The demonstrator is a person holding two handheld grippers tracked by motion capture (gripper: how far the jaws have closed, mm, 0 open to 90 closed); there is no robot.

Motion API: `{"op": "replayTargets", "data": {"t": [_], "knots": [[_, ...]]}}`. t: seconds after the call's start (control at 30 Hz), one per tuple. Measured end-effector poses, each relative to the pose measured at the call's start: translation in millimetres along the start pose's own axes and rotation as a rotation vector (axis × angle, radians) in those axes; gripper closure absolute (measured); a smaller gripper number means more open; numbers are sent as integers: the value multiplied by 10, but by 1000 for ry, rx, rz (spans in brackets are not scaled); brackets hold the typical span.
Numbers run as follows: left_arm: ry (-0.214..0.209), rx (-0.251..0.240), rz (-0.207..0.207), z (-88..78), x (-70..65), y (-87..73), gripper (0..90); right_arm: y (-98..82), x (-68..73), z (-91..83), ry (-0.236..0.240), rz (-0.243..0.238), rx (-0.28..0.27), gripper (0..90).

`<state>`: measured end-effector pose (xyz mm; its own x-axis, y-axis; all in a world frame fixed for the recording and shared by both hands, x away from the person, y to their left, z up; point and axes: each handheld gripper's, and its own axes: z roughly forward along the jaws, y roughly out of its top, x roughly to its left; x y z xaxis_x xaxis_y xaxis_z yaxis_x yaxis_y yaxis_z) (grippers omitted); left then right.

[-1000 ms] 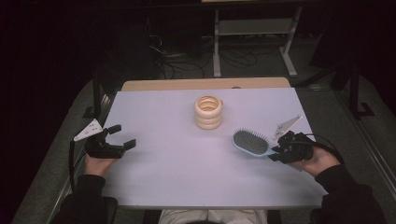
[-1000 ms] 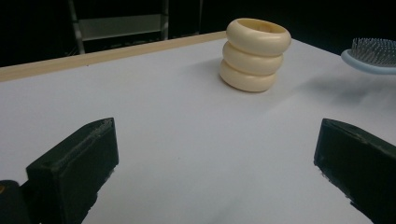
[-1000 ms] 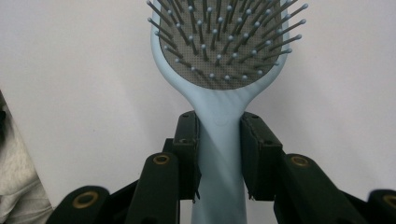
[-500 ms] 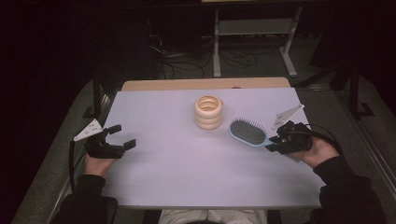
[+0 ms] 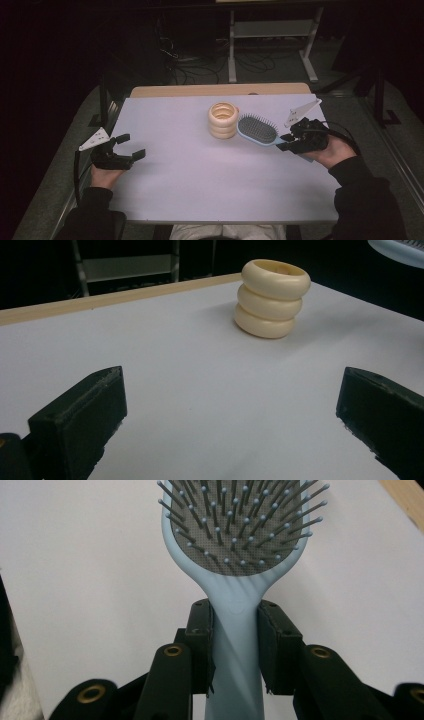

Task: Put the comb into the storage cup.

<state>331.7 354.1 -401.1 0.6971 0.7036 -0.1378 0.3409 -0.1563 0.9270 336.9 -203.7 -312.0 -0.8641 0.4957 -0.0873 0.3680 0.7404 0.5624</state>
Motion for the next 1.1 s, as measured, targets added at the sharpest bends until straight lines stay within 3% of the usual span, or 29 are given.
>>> {"op": "replayTargets", "data": {"t": [0.53,0.77,1.1], "knots": [[-16,-22,-16,-6,7,32,0,368,-21,4,-23,-41,-53,682],[-40,-46,-18,-6,-27,169,0,545,-5,26,-27,-67,-68,682],[-85,-43,-20,33,-14,392,0,743,12,39,-29,-89,-85,682]]}}
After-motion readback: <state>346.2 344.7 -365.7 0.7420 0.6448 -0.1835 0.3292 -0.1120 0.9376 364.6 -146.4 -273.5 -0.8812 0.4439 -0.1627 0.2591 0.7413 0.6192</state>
